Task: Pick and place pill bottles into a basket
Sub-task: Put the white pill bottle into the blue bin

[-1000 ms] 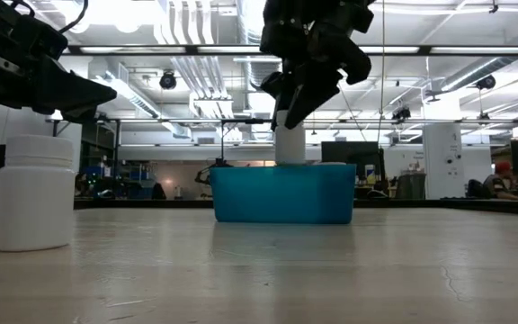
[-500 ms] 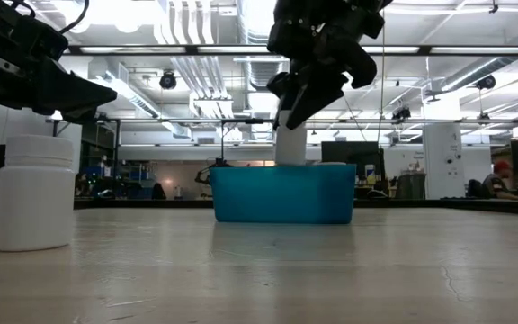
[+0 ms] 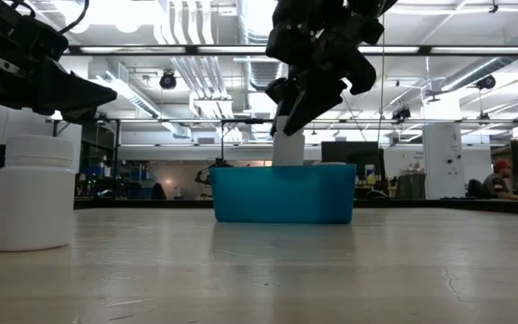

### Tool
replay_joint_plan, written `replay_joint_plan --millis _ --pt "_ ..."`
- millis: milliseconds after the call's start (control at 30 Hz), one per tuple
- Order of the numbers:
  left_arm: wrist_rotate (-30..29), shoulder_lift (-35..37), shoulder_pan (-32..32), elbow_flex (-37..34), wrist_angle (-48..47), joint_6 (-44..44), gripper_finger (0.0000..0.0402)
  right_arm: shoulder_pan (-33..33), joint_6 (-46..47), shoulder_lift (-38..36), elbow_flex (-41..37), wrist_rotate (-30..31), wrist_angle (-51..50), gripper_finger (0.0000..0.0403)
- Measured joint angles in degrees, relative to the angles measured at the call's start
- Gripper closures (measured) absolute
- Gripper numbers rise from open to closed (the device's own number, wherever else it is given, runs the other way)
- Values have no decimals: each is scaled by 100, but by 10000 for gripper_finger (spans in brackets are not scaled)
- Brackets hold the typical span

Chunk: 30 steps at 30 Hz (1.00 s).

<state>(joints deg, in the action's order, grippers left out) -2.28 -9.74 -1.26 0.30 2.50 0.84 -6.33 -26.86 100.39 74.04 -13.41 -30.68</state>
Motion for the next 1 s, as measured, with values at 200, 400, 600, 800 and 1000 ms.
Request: replay_joint_plan --millis 200,400,600,800,1000 --pt "1 -8 0 0 2 0 369 7 16 75 -216 -33 211 256" --pt "-2 -26 0 0 -11 0 369 7 16 270 -380 -33 434 257" --pt "-128 -111 0 0 -1 -11 369 7 9 480 -389 -31 496 257" --pt "-133 -155 0 0 6 -9 369 -4 18 535 -391 -37 568 257" --pt "-138 -152 0 0 2 -12 369 -7 64 571 -396 -47 563 257"
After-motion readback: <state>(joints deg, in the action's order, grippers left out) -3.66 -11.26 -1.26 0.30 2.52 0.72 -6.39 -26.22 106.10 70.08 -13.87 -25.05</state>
